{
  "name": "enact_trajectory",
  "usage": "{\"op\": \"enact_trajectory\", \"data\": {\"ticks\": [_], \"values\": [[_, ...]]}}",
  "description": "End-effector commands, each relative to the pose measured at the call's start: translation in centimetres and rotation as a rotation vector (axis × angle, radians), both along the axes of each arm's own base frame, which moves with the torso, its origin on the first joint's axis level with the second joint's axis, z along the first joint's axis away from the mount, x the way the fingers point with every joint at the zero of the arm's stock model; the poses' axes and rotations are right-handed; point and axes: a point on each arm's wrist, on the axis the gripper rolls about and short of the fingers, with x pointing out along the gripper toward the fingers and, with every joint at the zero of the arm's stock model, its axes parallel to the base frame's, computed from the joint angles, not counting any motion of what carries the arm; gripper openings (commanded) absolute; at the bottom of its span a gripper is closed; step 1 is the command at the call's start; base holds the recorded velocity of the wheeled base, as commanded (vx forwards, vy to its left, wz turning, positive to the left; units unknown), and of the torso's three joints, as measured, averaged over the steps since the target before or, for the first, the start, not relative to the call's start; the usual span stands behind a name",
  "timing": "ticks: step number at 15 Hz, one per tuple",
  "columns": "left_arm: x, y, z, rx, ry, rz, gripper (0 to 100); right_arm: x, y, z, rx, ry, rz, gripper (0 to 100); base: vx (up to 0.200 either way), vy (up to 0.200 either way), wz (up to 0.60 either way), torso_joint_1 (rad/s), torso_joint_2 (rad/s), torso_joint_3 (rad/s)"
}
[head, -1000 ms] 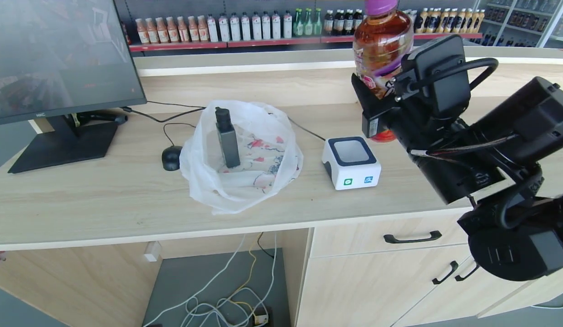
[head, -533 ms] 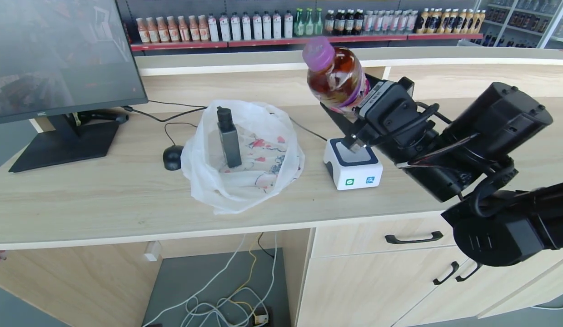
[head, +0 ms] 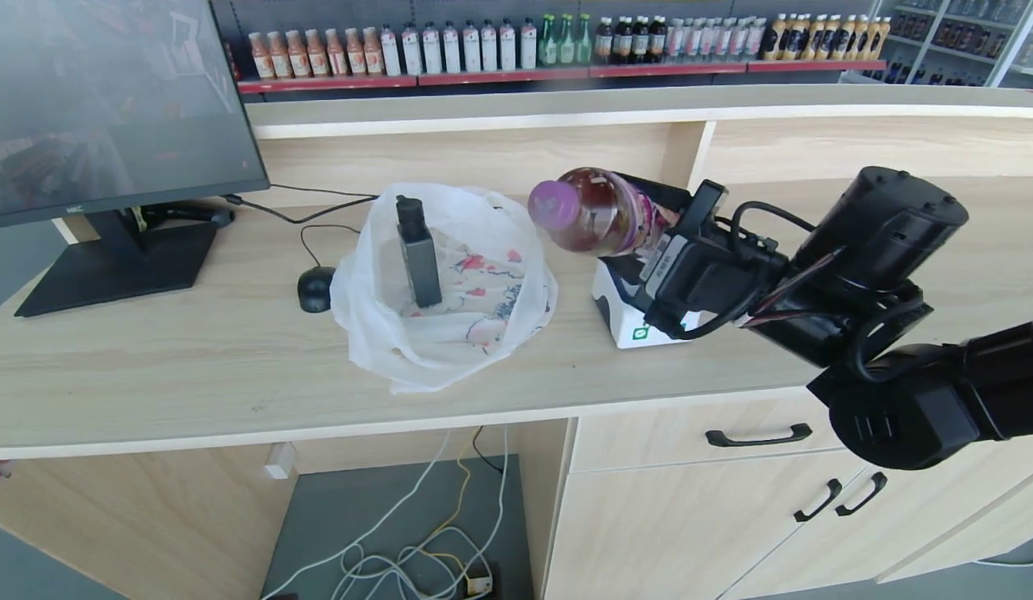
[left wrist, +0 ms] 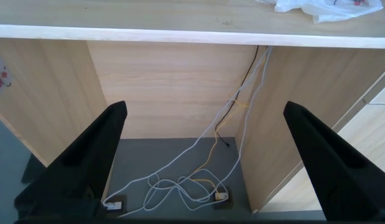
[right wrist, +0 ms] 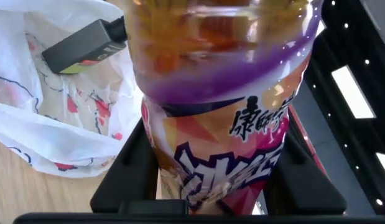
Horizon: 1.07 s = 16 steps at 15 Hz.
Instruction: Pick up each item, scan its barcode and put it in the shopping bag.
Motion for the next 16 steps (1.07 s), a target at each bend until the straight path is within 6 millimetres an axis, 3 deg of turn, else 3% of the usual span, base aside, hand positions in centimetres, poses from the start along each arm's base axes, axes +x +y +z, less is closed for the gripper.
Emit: {"op": "enact_trajectory", "data": {"ticks": [1,16], "values": [[0.0,0.0,0.0,0.000,-0.001,-0.001,100,0.3,0.1,-1.1,-0.057,0.002,0.031,0,0.000,0.000,0.00,0.000,0.00,0.000],[0.0,0.0,0.0,0.000,-0.001,0.001,100,3.2,-2.2,-3.8,-0.155,0.003,-0.005,0,0.000,0.000,0.00,0.000,0.00,0.000]]}}
